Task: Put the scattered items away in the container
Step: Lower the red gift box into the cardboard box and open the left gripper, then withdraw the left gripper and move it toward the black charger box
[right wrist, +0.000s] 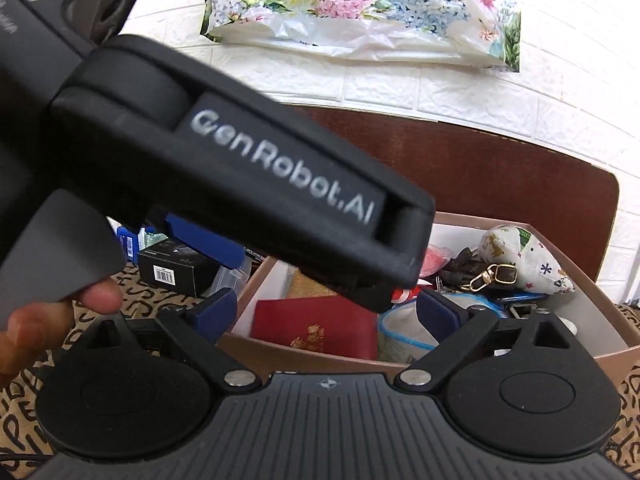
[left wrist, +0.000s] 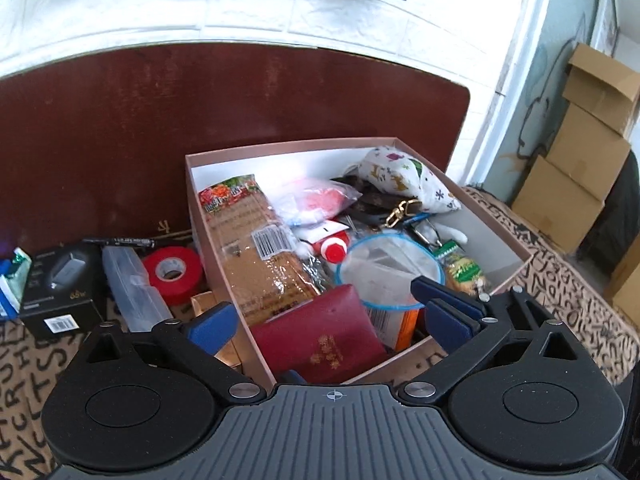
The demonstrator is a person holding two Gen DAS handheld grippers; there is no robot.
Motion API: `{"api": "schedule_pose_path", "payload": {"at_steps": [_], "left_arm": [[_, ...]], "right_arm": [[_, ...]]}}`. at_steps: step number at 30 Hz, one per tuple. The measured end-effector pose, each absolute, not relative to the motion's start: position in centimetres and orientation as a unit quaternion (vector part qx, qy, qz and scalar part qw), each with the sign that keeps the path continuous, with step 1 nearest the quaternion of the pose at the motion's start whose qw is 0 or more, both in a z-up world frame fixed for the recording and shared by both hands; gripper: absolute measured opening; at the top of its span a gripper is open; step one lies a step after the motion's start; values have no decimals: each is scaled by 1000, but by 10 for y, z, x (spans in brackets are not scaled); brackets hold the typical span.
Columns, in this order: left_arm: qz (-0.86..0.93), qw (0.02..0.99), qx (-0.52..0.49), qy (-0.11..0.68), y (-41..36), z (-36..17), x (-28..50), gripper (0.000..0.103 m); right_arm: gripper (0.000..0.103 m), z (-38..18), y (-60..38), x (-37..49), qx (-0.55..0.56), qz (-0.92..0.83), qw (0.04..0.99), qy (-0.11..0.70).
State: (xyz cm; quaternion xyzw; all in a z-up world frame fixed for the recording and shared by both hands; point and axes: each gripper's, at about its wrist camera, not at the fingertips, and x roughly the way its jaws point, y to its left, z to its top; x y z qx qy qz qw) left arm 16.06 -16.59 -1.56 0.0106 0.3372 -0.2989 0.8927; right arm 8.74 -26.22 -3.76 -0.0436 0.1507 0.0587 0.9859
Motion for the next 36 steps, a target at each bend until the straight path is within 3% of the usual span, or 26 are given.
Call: {"api": "schedule_pose_path", "payload": {"at_steps": [36], "left_arm": [[-258,902,-25,345,-138,-7,123,103]], "right_arm": [[101,-16,-249,56,-55,53,989,125]]}}
